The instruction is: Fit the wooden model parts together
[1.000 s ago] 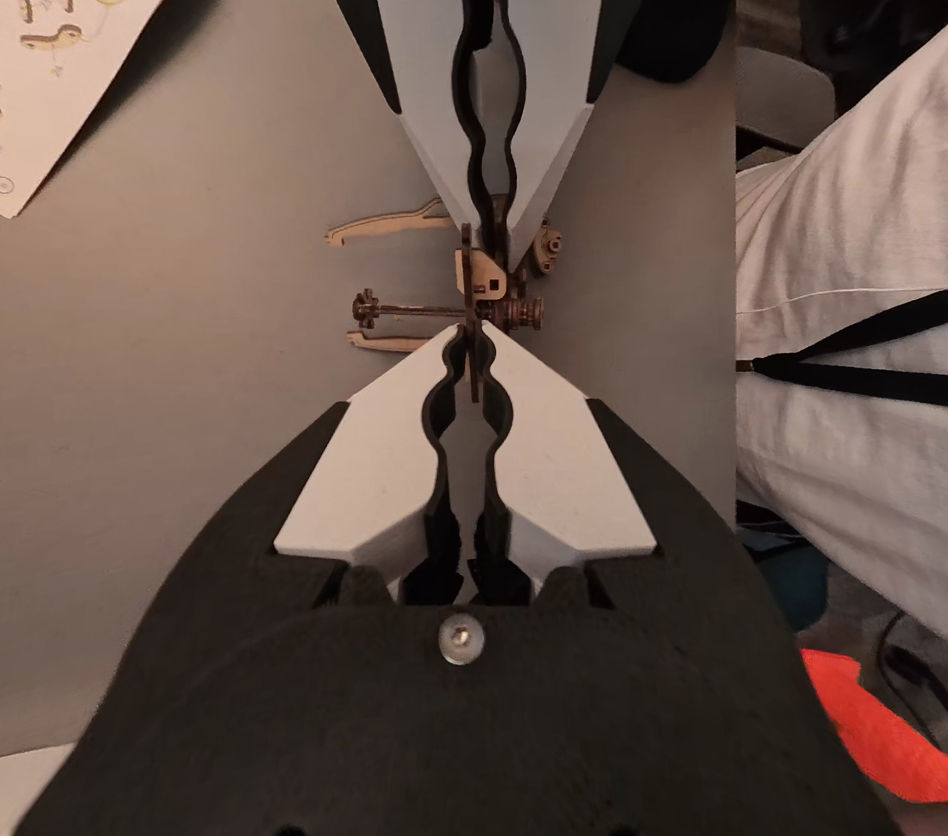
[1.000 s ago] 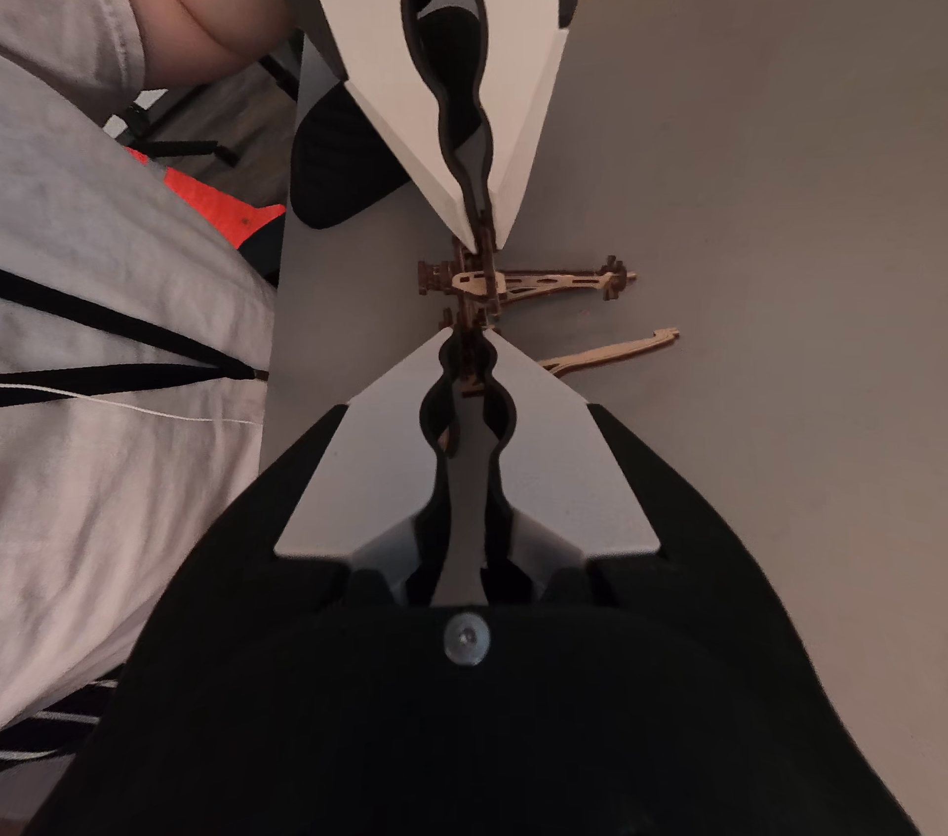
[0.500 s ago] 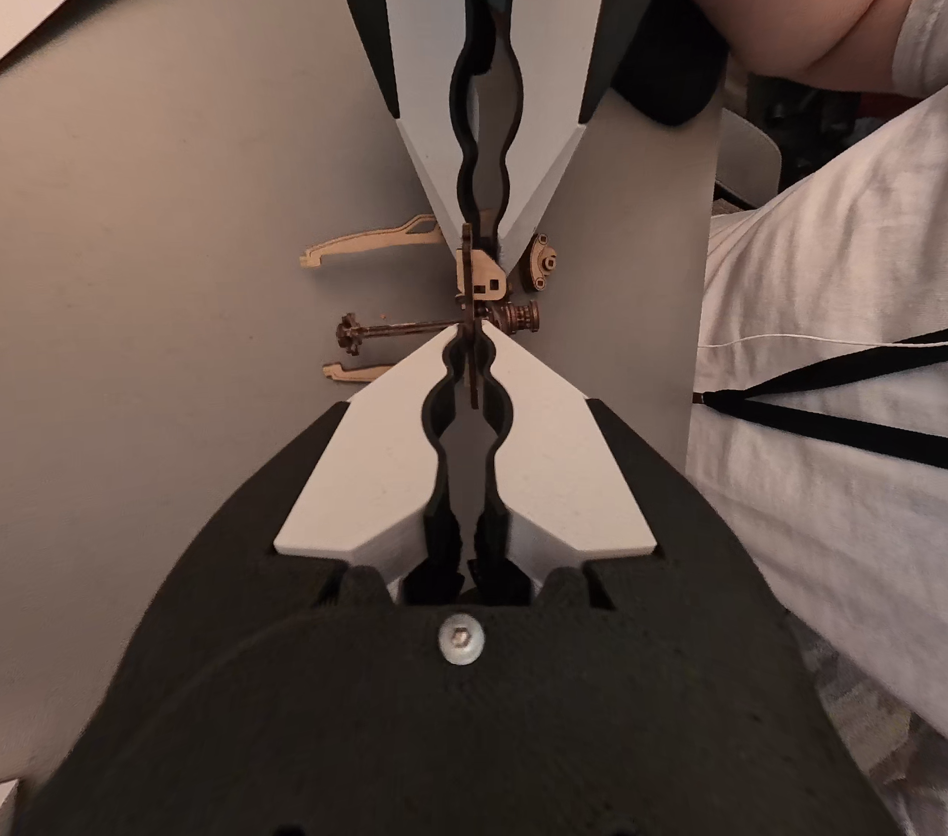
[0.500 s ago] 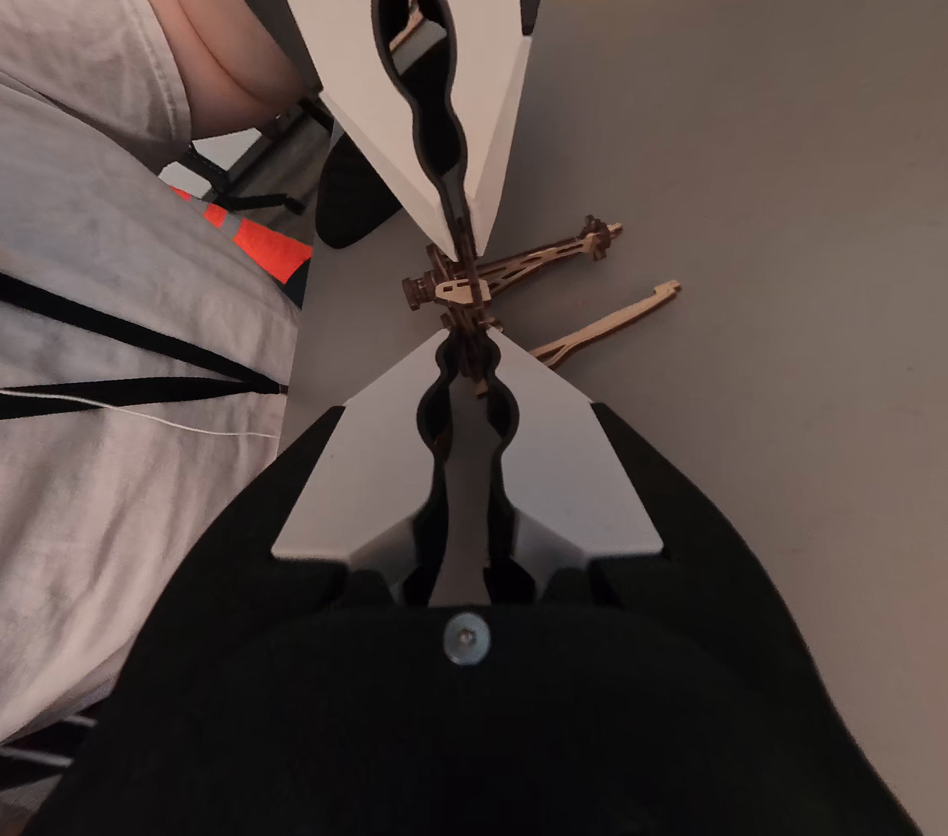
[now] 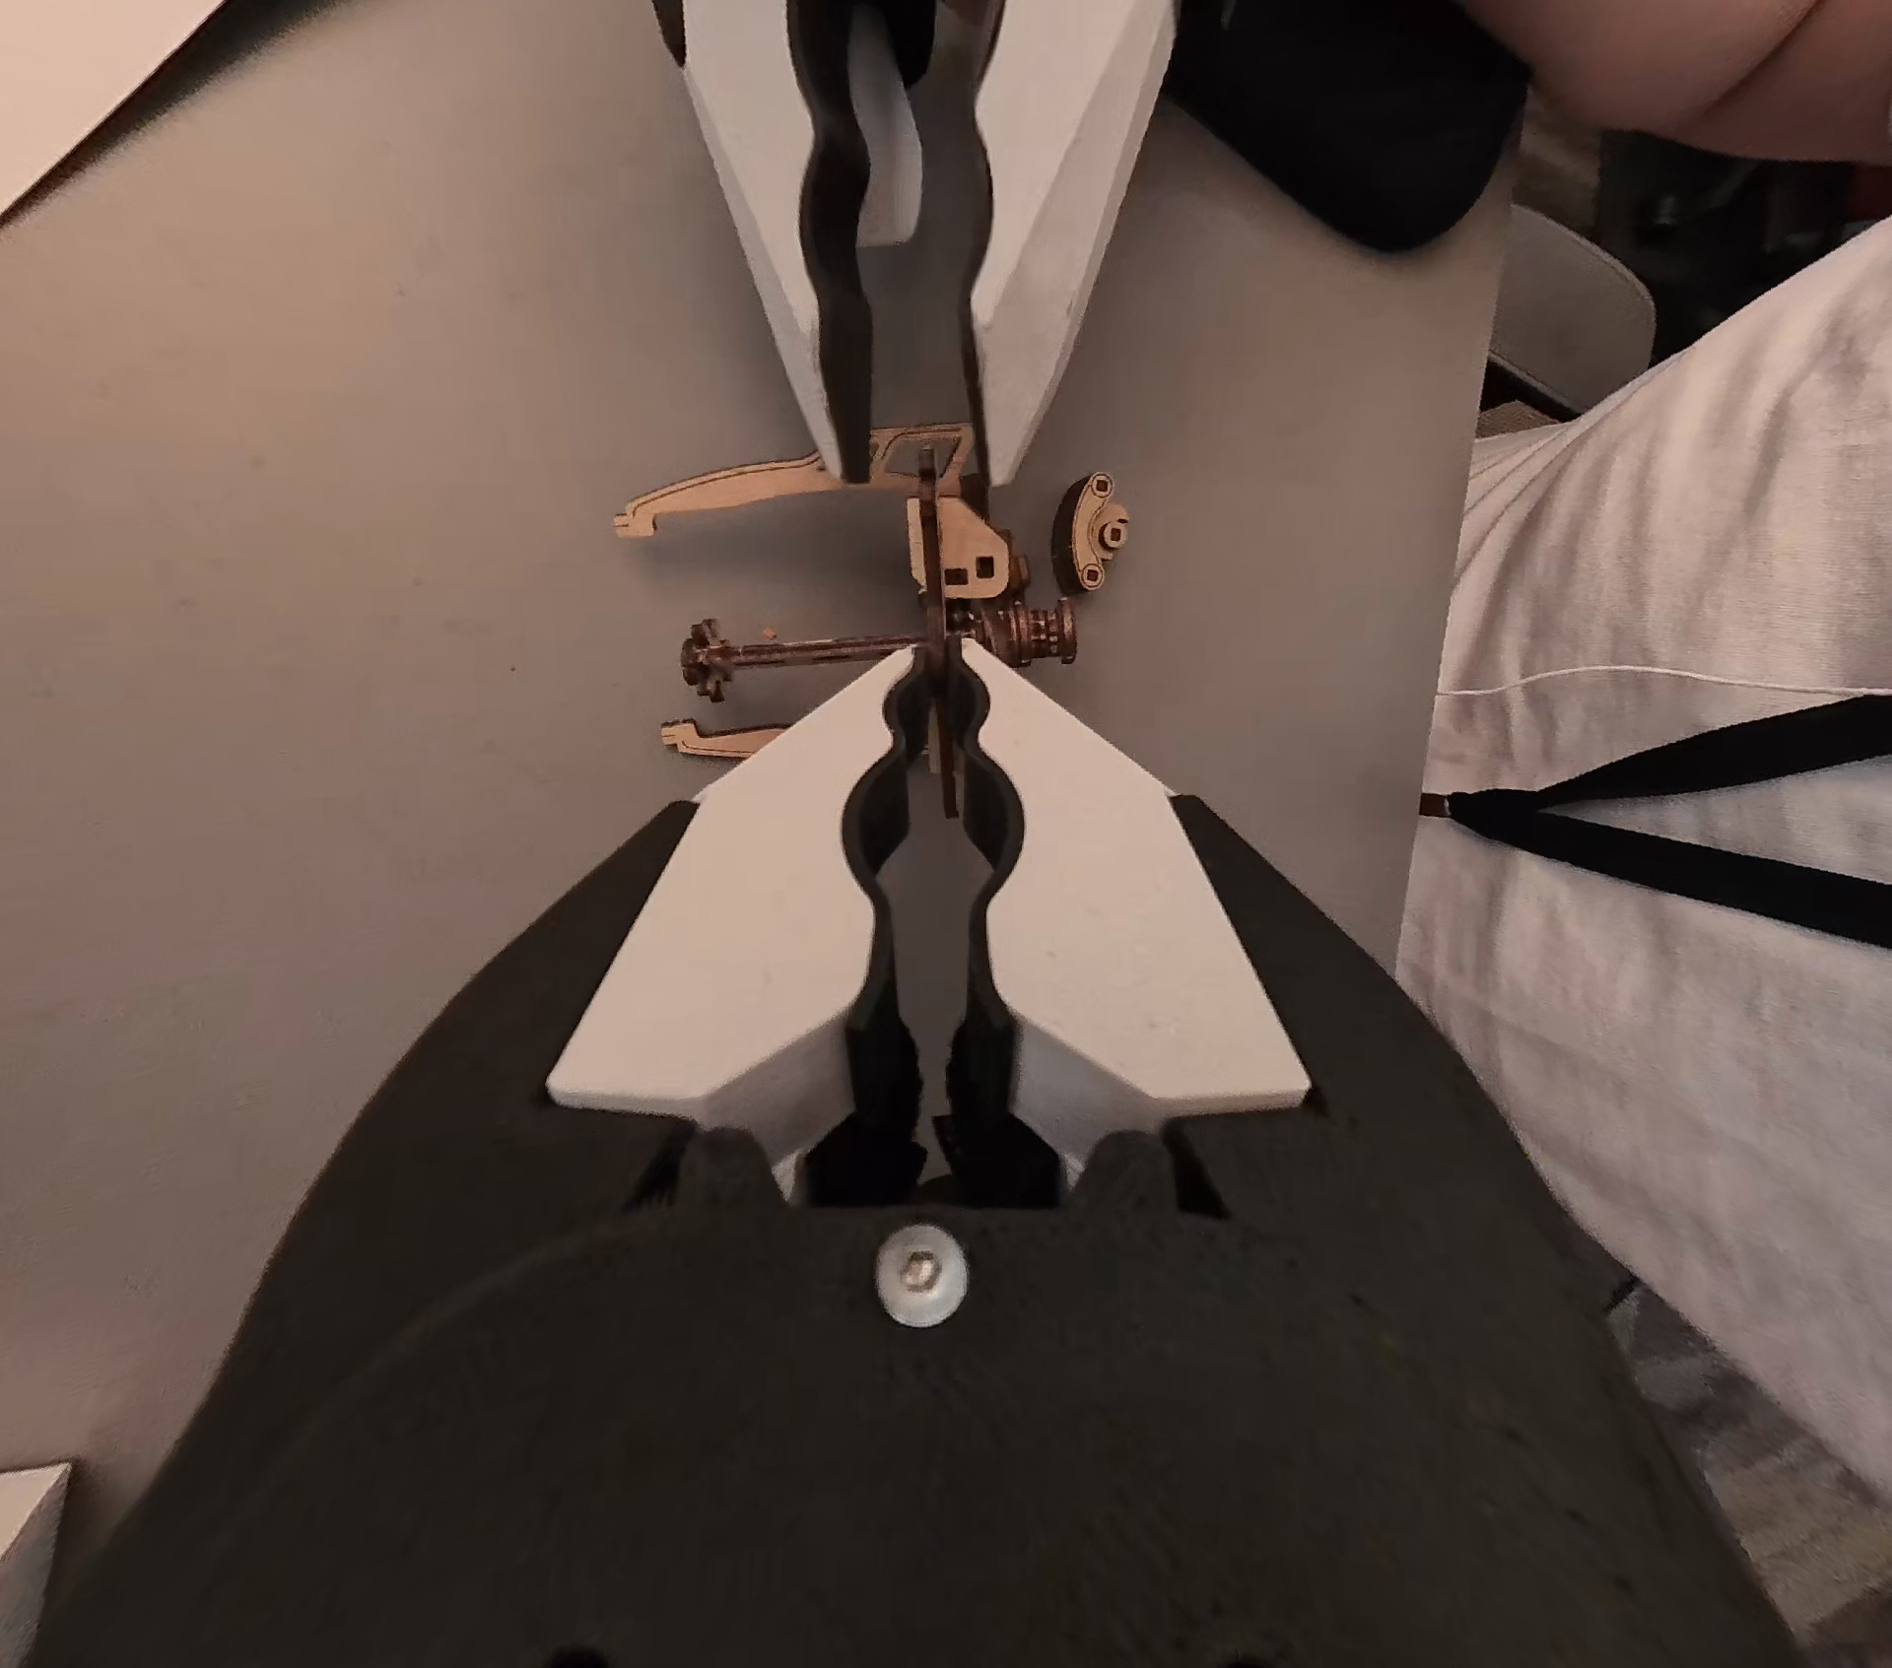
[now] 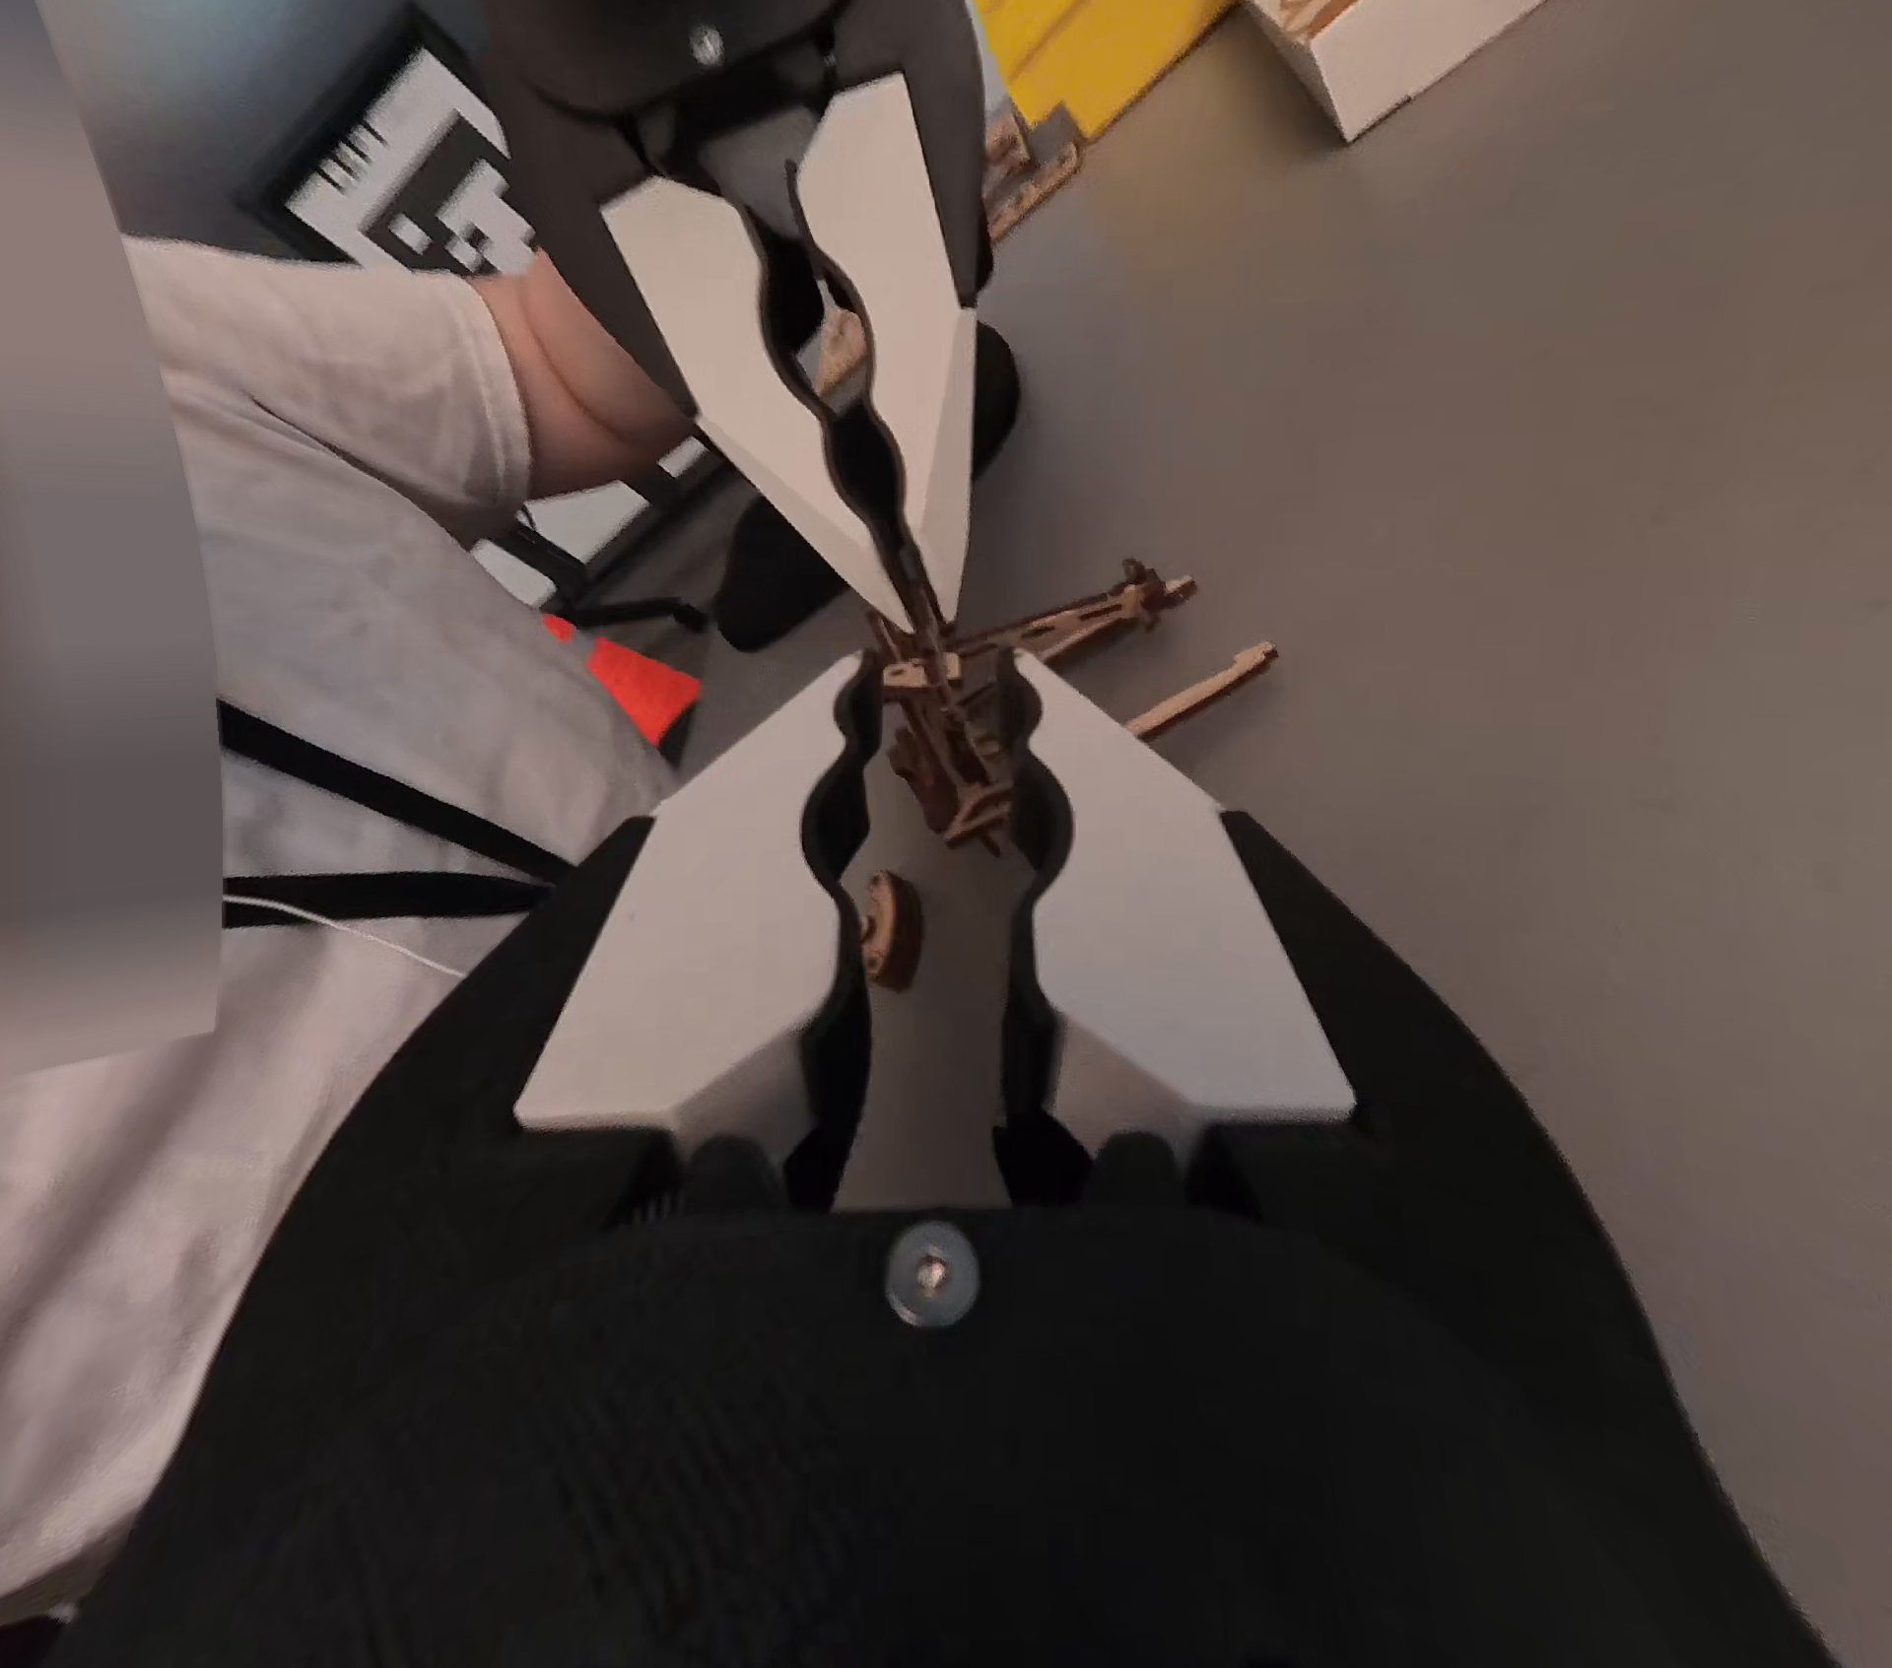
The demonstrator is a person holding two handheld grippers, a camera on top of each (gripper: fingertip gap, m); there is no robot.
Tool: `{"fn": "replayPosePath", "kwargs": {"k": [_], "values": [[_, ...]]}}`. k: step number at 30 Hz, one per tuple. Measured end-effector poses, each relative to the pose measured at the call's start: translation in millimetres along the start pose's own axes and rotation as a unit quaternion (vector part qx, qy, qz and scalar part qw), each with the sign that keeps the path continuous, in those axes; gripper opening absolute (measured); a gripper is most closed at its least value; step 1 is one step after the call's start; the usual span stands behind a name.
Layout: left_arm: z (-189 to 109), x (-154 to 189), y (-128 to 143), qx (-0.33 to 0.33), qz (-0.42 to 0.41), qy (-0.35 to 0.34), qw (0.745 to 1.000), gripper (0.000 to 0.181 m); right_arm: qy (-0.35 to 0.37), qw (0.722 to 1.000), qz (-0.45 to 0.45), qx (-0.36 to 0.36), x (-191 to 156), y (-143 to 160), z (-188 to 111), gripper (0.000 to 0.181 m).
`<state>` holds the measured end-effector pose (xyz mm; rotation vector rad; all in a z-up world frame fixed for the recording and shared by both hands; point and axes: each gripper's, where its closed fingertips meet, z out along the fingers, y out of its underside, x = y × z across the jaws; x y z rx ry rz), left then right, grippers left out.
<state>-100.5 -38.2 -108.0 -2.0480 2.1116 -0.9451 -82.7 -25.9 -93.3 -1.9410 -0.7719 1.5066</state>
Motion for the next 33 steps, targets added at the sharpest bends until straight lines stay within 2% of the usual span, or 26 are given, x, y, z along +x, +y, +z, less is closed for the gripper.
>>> {"fn": "replayPosePath", "kwargs": {"k": [4,7,9,11,15,19,22,24,27,30,32,33], "values": [[0,3,2,-0.003,-0.004,0.009,1.000,0.000,-0.002,1.000,-0.019,-0.022,-3,4,6,0.006],[2,5,3,-0.001,-0.002,0.012,1.000,0.000,0.000,0.999,-0.033,-0.030,-4,6,6,0.005],[-1,-1,2,-0.001,0.002,-0.004,1.000,0.004,0.006,0.998,-0.053,-0.030,-5,5,6,0.002],[-11,-7,-2,0.012,0.015,-0.024,1.000,0.015,0.005,0.998,-0.058,-0.032,-5,6,6,0.002],[-20,-1,-16,0.038,0.013,0.019,0.999,0.025,-0.003,0.997,-0.067,-0.027,-7,5,6,0.001],[-5,6,-19,0.015,0.019,0.069,0.997,0.018,-0.007,0.996,-0.087,-0.017,-10,1,5,0.001],[3,6,-20,0.008,0.028,0.076,0.997,0.000,-0.004,0.996,-0.093,-0.012,-10,1,3,0.001],[3,2,-22,0.016,0.036,0.059,0.997,0.000,0.017,0.993,-0.120,-0.006,-7,-2,0,0.001],[-9,2,-30,0.053,0.026,0.058,0.997,0.000,0.077,0.966,-0.242,0.042,-19,-20,-22,0.006],[-25,-1,-28,0.084,0.018,0.038,0.996,0.000,0.145,0.957,-0.239,0.079,-25,-31,-53,0.004],[-34,2,-25,0.108,0.013,0.034,0.994,0.000,0.220,0.938,-0.266,0.039,-18,-15,-64,0.000],[-38,3,-25,0.120,0.010,0.032,0.992,0.000,0.261,0.924,-0.278,-0.009,-12,-1,-68,0.000]]}}
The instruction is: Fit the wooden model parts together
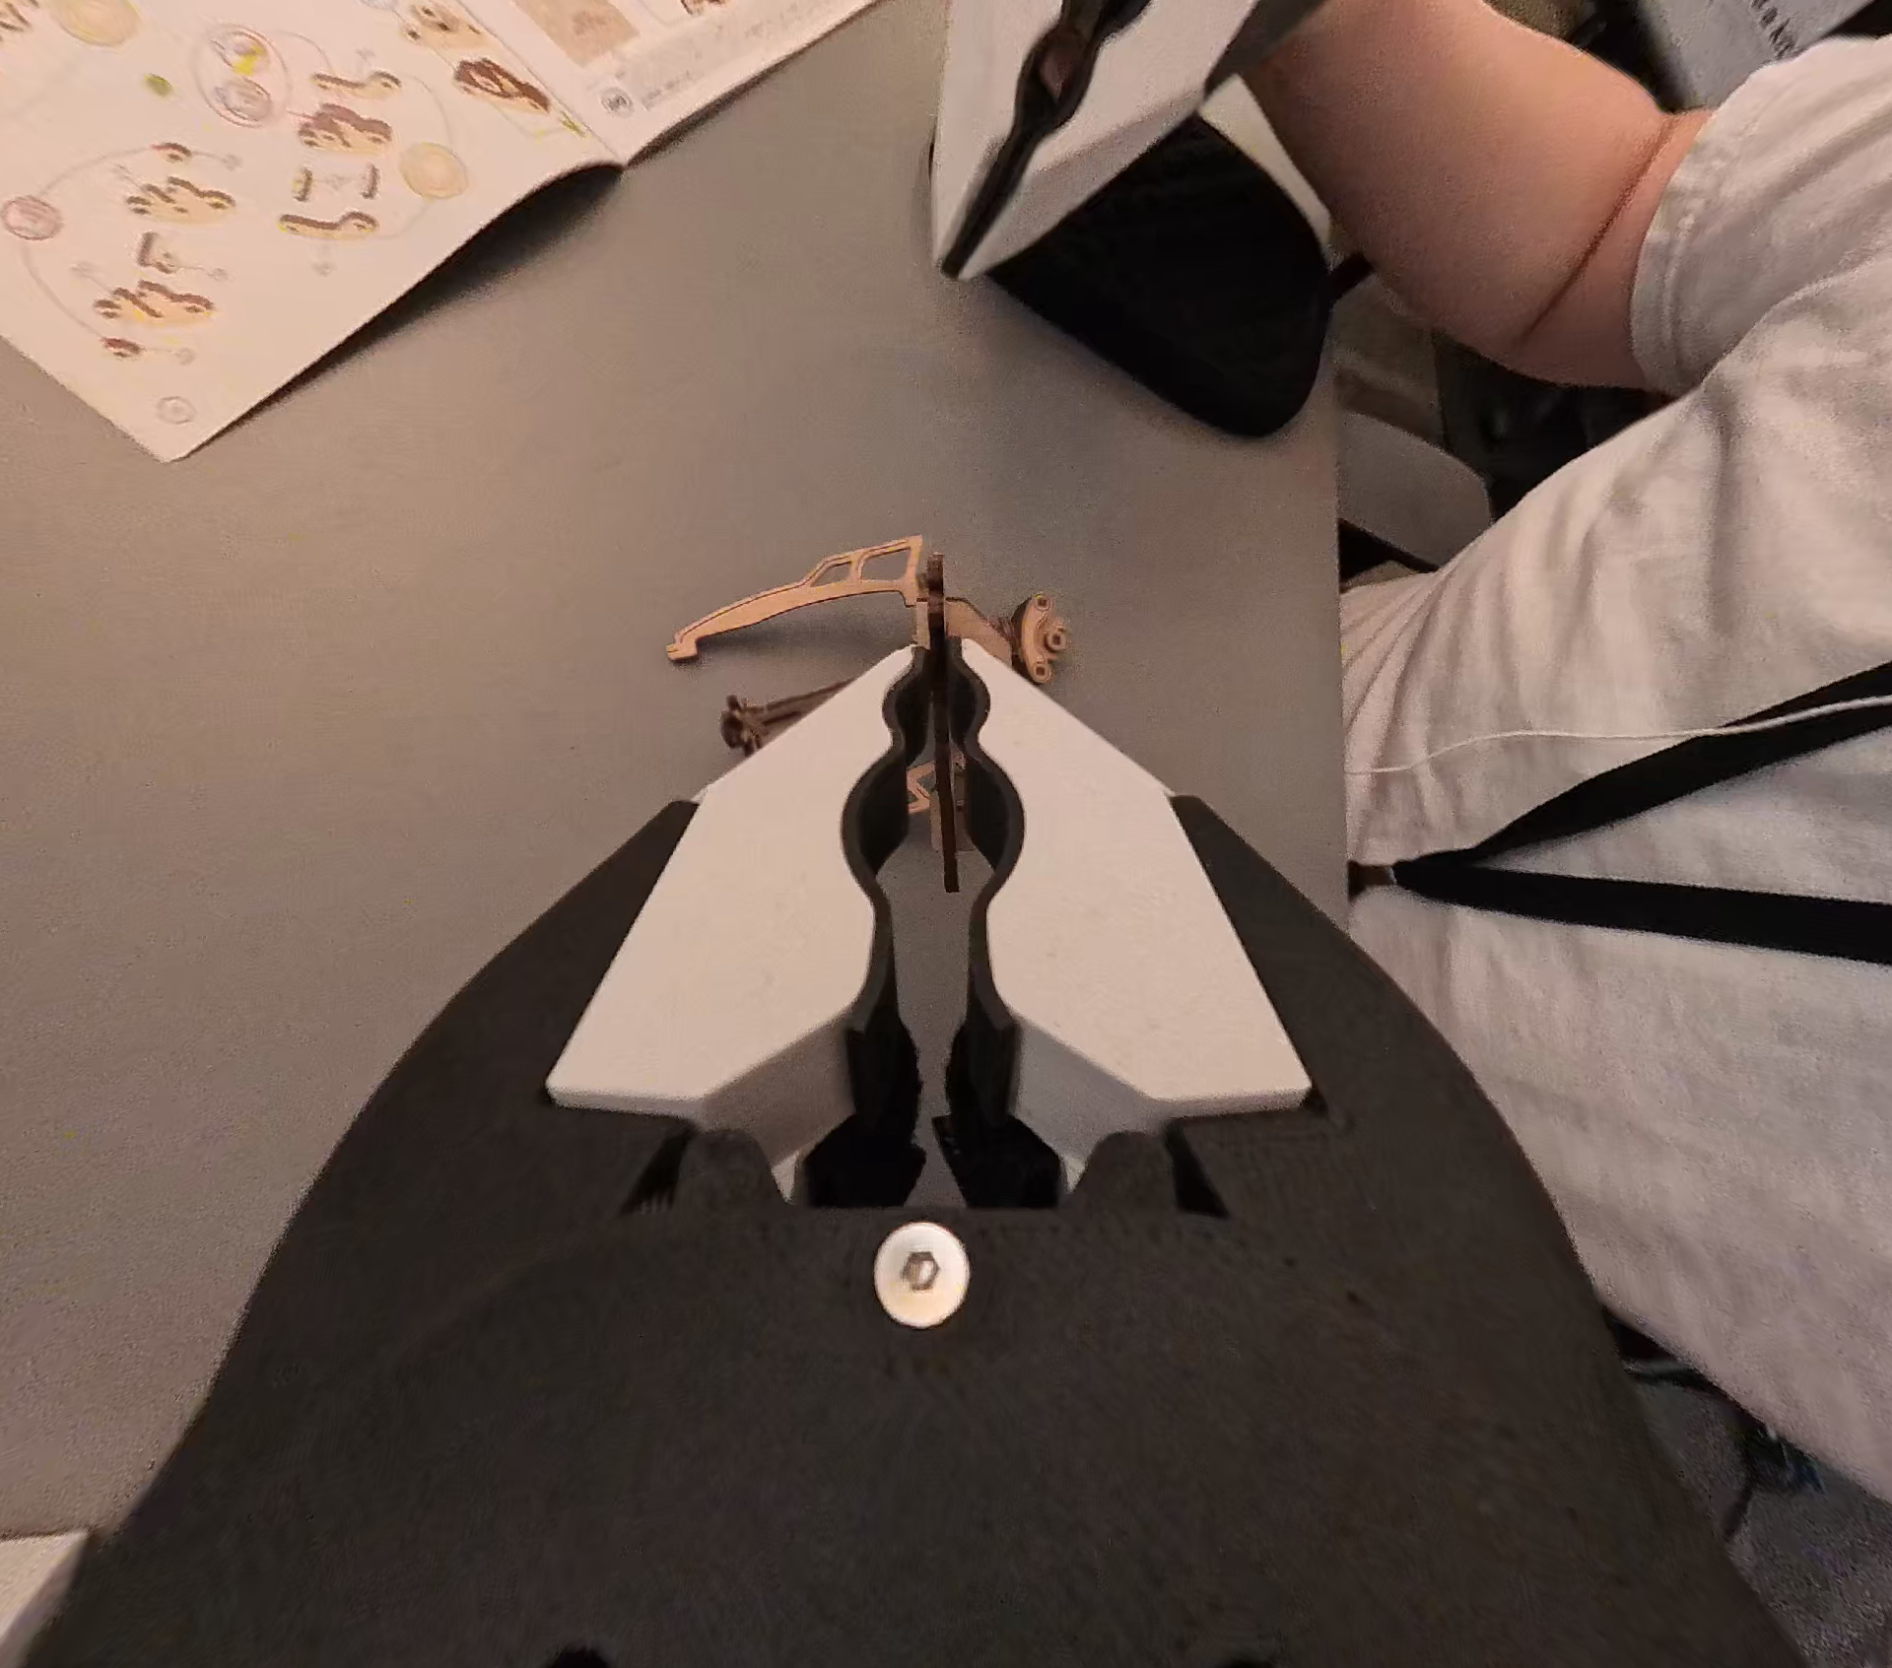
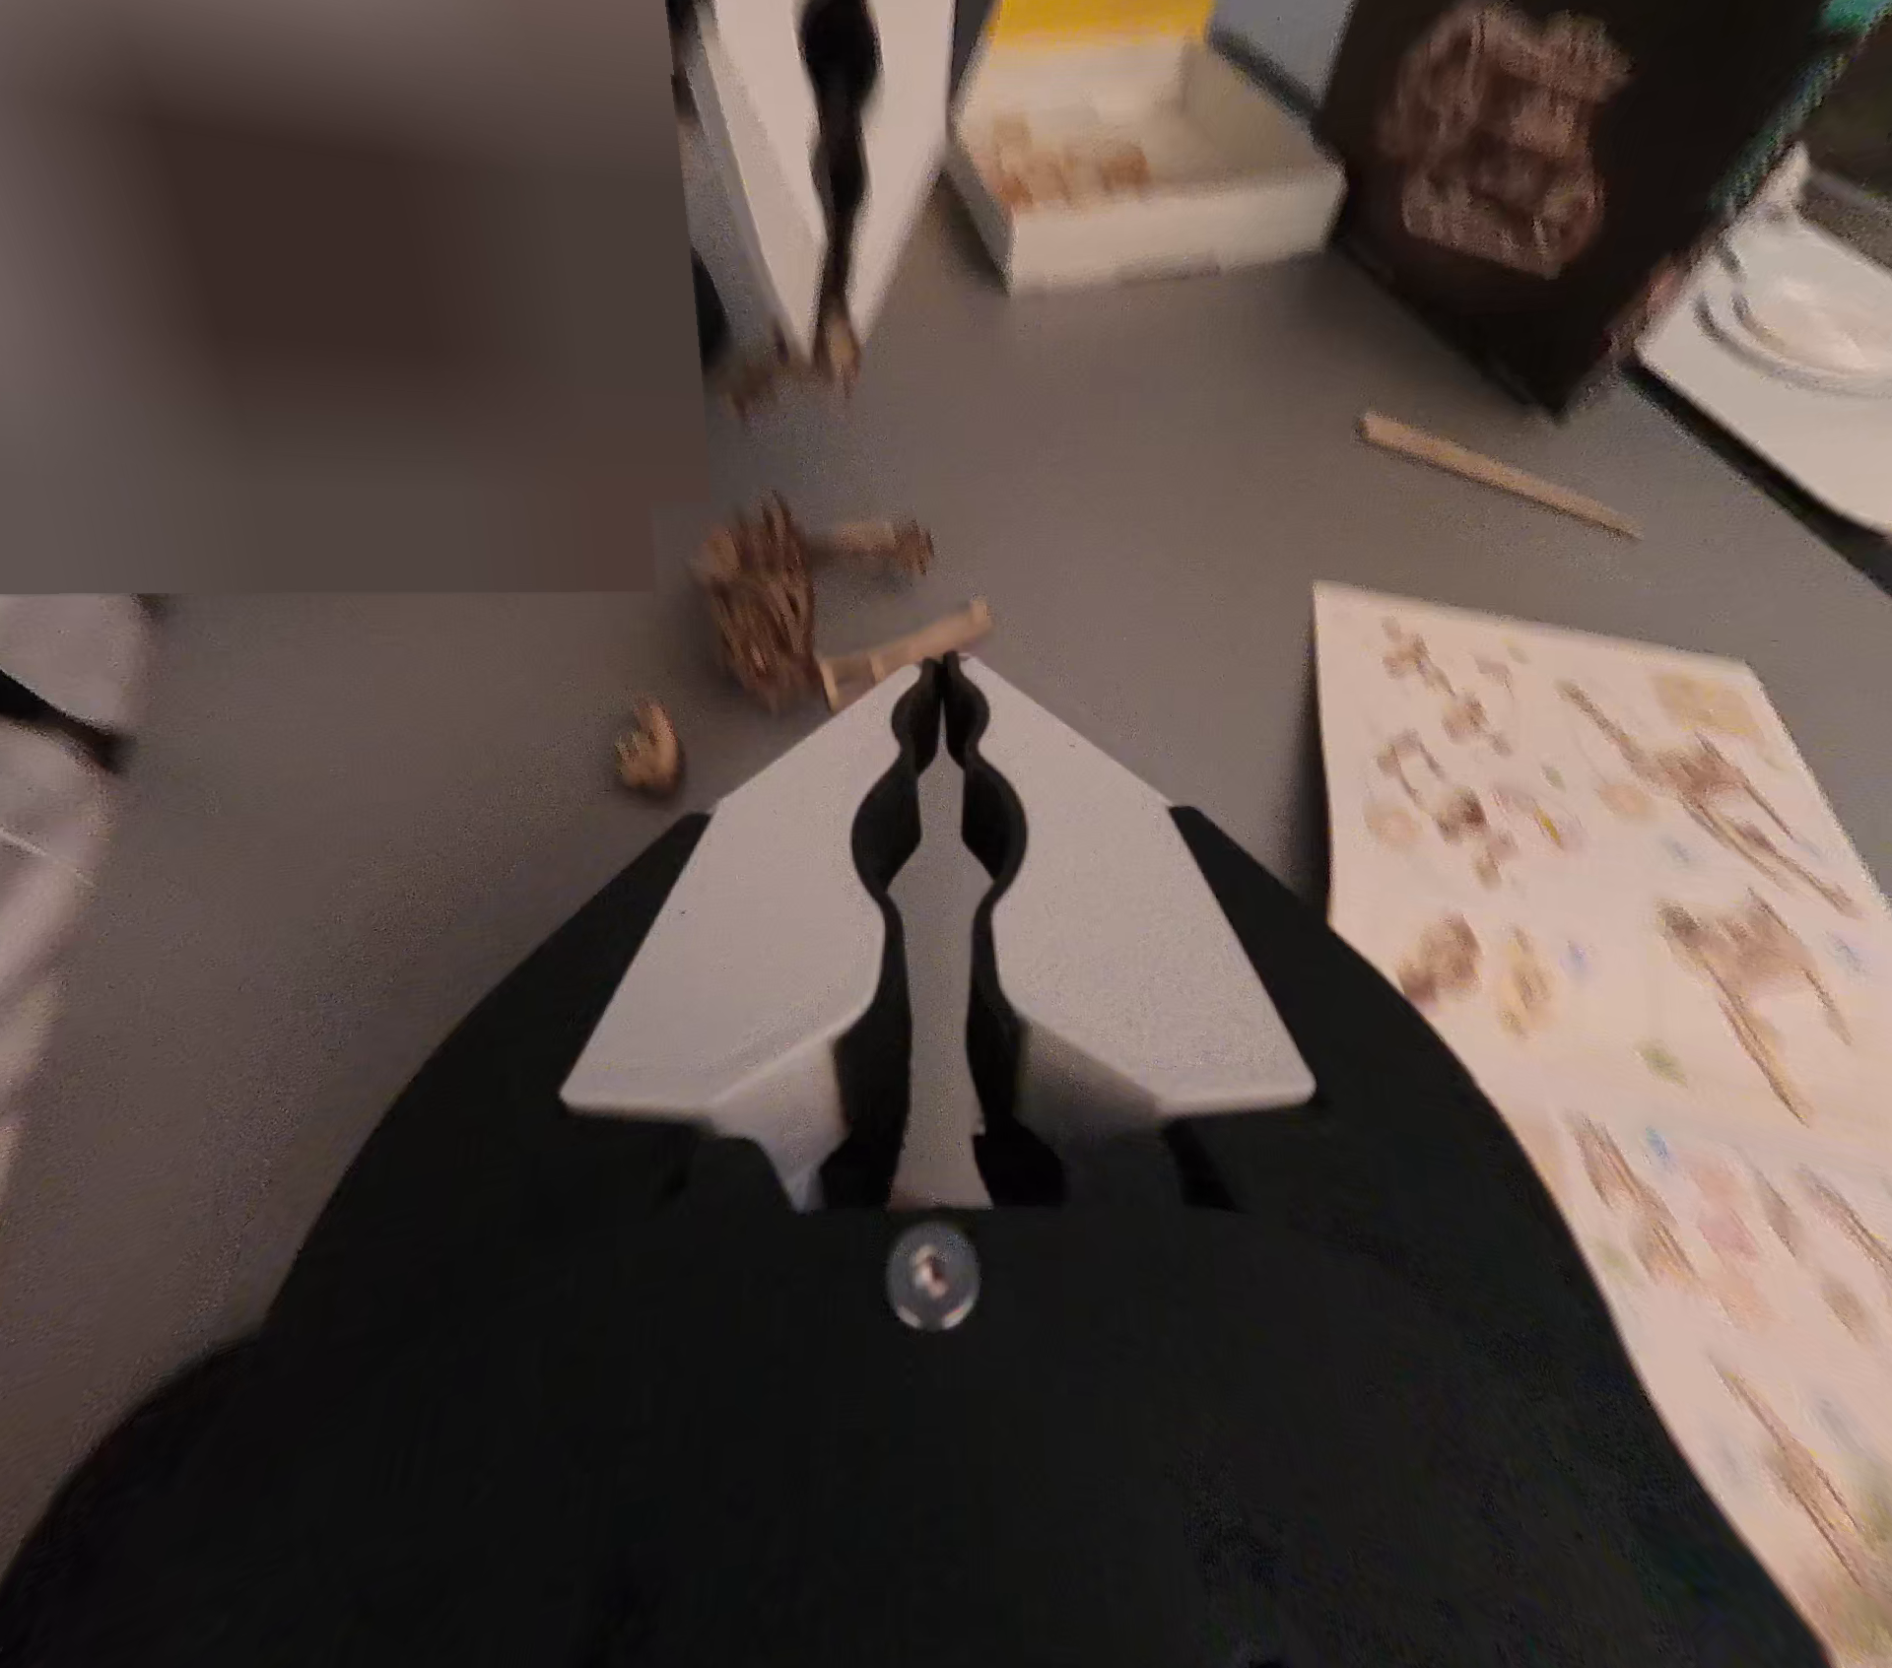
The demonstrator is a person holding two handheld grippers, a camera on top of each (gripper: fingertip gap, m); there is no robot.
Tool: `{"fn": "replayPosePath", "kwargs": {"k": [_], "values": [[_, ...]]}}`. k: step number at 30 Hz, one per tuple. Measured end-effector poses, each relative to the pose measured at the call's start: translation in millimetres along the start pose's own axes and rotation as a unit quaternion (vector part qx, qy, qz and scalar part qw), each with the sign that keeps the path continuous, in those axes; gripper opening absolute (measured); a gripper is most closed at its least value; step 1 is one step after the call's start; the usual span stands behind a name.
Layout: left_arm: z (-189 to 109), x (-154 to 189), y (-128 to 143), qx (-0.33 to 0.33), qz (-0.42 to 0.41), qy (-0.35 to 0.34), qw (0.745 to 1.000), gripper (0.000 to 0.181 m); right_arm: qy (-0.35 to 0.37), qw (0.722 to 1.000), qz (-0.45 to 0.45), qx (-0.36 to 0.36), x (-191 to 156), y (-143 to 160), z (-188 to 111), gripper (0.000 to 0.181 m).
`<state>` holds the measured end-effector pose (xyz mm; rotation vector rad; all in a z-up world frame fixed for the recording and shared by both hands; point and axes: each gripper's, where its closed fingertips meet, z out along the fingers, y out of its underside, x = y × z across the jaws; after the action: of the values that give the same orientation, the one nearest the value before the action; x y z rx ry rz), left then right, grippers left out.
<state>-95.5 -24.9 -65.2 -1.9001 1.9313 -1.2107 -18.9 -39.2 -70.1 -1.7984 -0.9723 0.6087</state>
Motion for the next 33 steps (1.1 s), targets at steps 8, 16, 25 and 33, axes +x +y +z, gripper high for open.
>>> {"fn": "replayPosePath", "kwargs": {"k": [8,16,25,33], "values": [[-22,11,-2,0.059,0.016,-0.030,0.998,0.000,0.041,0.913,-0.083,-0.397,-11,107,-17,0.002],[-44,25,-2,0.106,0.049,-0.065,0.991,0.000,0.005,0.901,-0.036,-0.432,-19,102,-5,0.000],[-54,30,-5,0.124,0.055,-0.054,0.989,0.000,0.091,0.974,-0.044,-0.204,-24,61,15,0.010],[-46,30,-17,0.081,0.076,-0.053,0.992,0.000,-0.067,0.992,0.103,-0.036,-37,17,54,0.015]]}}
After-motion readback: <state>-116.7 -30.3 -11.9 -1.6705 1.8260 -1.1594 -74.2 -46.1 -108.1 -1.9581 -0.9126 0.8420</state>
